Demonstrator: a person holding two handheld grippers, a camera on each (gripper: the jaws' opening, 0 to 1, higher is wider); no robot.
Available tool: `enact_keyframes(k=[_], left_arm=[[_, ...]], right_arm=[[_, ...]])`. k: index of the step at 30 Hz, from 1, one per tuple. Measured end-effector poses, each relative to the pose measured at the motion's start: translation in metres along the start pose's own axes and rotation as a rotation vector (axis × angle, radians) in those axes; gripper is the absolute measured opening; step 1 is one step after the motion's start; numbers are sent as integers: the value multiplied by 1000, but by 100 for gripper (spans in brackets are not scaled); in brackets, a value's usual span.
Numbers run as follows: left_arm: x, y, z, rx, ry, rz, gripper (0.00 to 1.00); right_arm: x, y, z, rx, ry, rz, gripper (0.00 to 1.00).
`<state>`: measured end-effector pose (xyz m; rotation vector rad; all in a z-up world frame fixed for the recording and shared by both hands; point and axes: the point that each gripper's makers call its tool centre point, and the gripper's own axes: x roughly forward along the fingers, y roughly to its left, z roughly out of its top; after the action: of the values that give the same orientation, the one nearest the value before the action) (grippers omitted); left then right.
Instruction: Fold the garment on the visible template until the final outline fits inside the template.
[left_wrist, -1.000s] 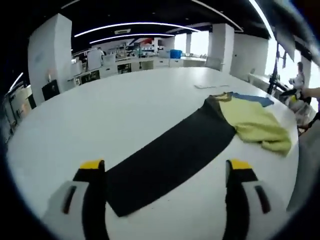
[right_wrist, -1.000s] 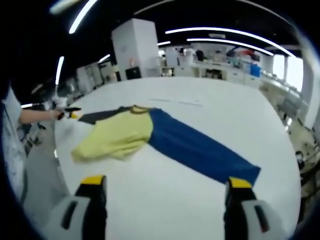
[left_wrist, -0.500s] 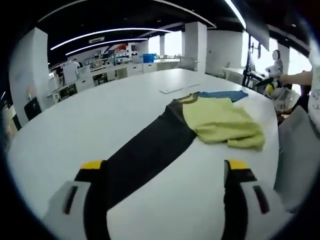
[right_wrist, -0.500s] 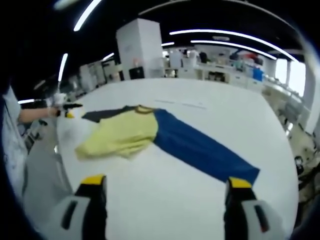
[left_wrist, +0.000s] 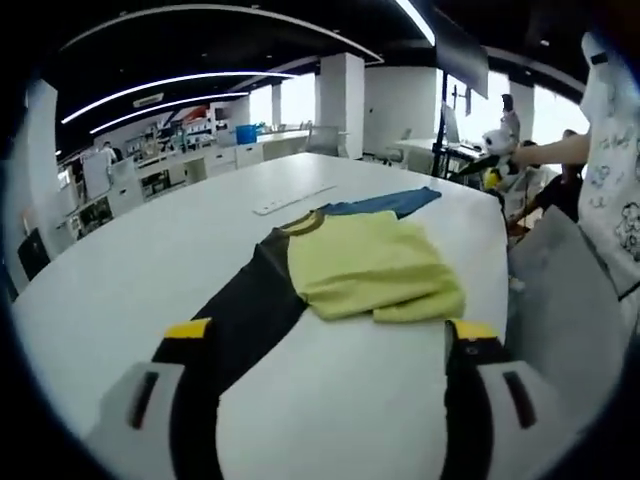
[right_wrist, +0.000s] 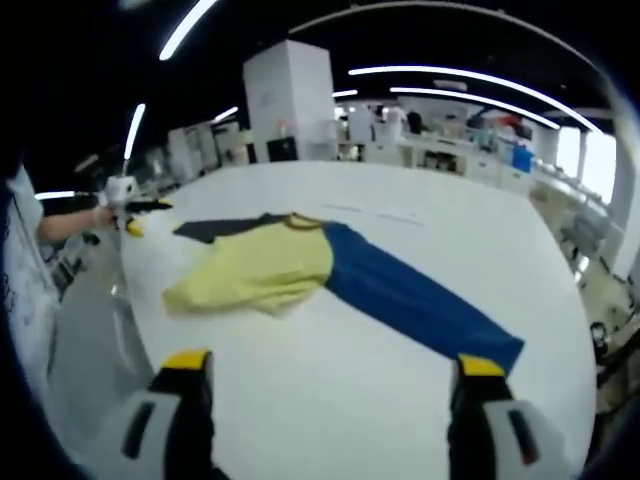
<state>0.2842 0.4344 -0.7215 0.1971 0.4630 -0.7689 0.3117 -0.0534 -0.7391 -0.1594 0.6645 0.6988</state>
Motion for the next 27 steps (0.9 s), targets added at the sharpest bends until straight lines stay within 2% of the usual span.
enact_keyframes(k=[7, 10, 13, 14, 16, 18, 27], left_arm=[[13, -39, 17, 13, -44, -47, 88], [14, -56, 13, 34, -8, -83, 85], [15, -68, 24, 17, -49, -73, 84], [16, -77, 29, 9, -81, -87, 85], [17, -87, 27, 26, -66, -94, 86], [18, -91, 23, 51, -36, -92, 86], [11, -83, 17, 6, -62, -59, 85]], right_arm=[[-9, 11, -2, -24, -4, 4, 99], [-12, 12, -1, -40, -7, -3, 99], [-14, 14, 2, -36, -23, -2, 99], [-16, 16, 3, -40, -29, -3, 99], [-16, 18, 2, -42, -26, -3, 99], [-15, 20, 1, -38, -27, 0, 99], [-7, 31, 4, -51, -32, 25, 98]])
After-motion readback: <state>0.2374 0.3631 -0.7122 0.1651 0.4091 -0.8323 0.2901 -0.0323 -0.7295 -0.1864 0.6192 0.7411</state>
